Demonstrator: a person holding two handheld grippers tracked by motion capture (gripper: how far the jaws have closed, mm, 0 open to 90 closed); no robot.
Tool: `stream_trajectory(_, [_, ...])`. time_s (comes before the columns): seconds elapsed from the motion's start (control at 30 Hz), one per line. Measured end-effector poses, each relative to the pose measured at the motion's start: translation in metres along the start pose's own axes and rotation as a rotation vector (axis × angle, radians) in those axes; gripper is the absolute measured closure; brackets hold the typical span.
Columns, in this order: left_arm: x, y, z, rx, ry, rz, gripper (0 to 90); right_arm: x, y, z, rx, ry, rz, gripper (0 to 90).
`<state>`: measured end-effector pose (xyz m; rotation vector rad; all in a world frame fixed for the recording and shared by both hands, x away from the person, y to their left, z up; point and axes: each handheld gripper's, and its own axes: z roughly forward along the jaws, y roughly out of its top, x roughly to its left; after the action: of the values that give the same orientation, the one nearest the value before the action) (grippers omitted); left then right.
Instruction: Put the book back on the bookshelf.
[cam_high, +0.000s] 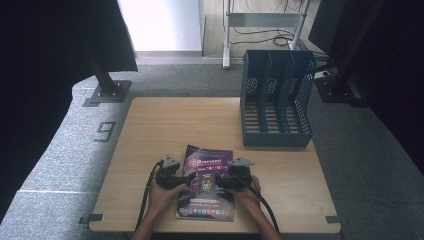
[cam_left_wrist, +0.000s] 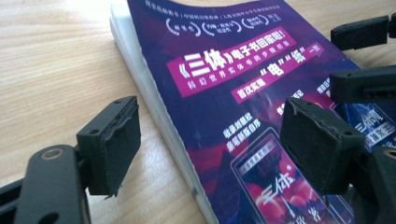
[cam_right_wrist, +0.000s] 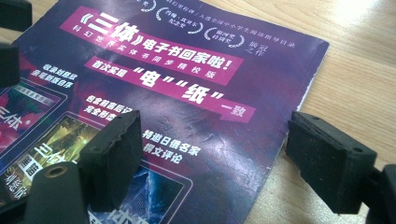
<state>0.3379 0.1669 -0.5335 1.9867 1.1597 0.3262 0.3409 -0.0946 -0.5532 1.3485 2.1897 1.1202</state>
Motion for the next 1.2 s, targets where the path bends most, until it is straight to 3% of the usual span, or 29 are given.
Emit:
stream_trajectory(0.2, [0.003, 0.0, 0.006, 0.019, -0.009, -0.019, 20.6, 0.0, 0.0, 0.0, 0.0, -0.002, -0.001, 18.7])
stream_trajectory(0.3, [0.0, 0.0, 0.008, 0.023, -0.033, -0.005, 21.8, 0.0, 0.0, 0.0, 0.0, -0.002, -0.001, 18.7])
stream_trajectory(0.77, [-0.003, -0.003, 0.016, 0.046, -0.011, 0.014, 19.8, 0.001, -0.001, -0.001, 0.001, -0.005, 0.0, 19.1])
stream_trajectory(0.9, [-0.001, -0.003, 0.017, 0.038, -0.014, -0.008, 20.0, 0.001, -0.001, -0.001, 0.001, -0.005, 0.0, 19.1])
stream_trajectory(1.1, [-0.005, -0.003, 0.017, 0.035, 0.015, 0.007, 22.3, 0.001, -0.001, -0.001, 0.0, -0.005, -0.001, 19.1])
stream_trajectory(1.2, [-0.006, -0.001, 0.01, -0.013, -0.002, -0.009, 25.1, 0.001, -0.001, -0.001, 0.001, -0.007, -0.001, 19.2])
